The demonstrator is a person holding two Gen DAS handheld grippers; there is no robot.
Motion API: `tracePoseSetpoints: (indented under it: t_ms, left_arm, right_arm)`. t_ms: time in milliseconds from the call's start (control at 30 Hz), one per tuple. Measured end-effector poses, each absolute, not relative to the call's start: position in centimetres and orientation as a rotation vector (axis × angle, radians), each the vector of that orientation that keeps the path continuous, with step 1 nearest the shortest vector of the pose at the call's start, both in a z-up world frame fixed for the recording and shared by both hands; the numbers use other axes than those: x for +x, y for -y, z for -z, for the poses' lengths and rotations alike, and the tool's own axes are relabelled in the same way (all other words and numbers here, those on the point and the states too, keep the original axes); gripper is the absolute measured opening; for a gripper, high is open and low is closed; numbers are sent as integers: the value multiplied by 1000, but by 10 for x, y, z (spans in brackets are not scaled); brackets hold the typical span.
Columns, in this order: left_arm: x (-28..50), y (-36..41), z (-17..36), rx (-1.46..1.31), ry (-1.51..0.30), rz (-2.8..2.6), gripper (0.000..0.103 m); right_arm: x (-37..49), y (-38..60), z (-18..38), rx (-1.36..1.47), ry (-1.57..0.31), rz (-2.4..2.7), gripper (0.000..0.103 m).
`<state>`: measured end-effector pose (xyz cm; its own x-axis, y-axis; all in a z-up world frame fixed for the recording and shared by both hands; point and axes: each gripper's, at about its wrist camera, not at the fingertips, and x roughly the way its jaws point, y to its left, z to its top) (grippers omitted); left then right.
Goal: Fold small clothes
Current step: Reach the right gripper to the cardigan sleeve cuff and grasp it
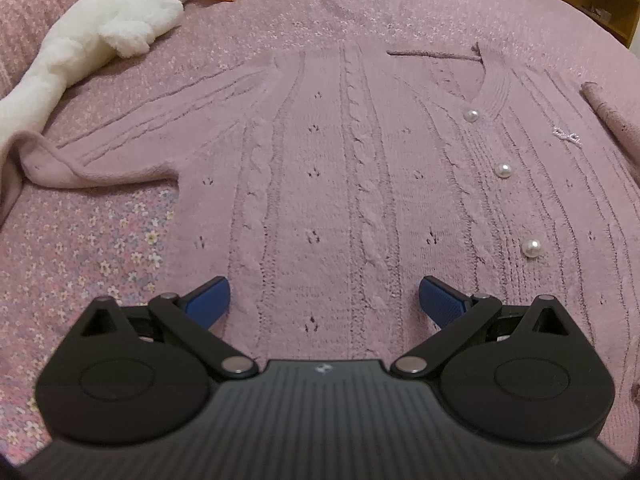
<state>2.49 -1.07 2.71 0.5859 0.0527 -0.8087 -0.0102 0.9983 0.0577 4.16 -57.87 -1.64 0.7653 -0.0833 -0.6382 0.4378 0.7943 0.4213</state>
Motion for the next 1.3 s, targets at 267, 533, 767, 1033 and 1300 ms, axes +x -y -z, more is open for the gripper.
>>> tracePoseSetpoints:
  t_ms: [267, 533, 767, 1033, 1300]
  left_arm:
    - [30, 16, -23, 55, -955, -37, 103]
    - [35, 17, -20, 55, -950, -40, 103]
    - [34, 17, -19, 66, -940, -36, 103]
    - [33, 17, -17, 77, -929, -27, 103]
    - [32, 17, -18, 81, -925, -24, 103]
  right_arm:
    - [57, 564, 3, 386, -676, 279, 103]
    - [45, 554, -23, 369, -706, 153, 103]
    - [78, 558, -6, 233, -717, 275, 103]
    - [94, 574, 51, 196, -759, 347, 103]
    - [86, 578, 43, 216, -717, 399, 55]
